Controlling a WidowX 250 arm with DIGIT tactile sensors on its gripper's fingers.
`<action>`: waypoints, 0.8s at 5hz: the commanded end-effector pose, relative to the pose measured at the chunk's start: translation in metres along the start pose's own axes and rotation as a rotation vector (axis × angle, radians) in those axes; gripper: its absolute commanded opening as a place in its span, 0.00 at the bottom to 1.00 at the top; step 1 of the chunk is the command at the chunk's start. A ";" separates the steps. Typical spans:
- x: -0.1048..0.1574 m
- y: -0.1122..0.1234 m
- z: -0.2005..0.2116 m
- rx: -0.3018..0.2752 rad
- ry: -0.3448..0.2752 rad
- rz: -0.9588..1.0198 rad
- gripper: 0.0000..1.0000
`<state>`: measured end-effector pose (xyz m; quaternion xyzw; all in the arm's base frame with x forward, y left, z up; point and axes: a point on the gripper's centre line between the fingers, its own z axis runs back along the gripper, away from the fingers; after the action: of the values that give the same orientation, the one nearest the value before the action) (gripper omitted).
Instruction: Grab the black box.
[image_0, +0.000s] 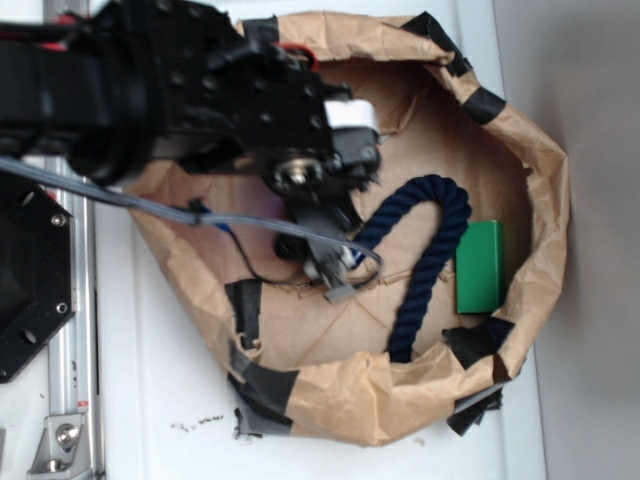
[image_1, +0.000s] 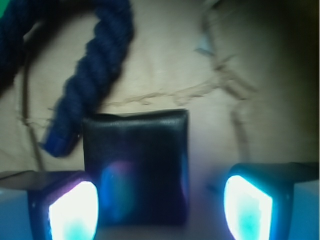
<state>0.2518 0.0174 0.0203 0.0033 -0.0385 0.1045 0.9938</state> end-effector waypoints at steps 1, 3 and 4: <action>0.011 -0.021 -0.006 -0.039 -0.006 -0.031 1.00; 0.008 -0.014 0.015 -0.076 -0.043 0.001 0.00; 0.011 0.001 0.044 -0.041 -0.114 0.004 0.00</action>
<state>0.2531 0.0093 0.0548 -0.0113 -0.0739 0.0972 0.9924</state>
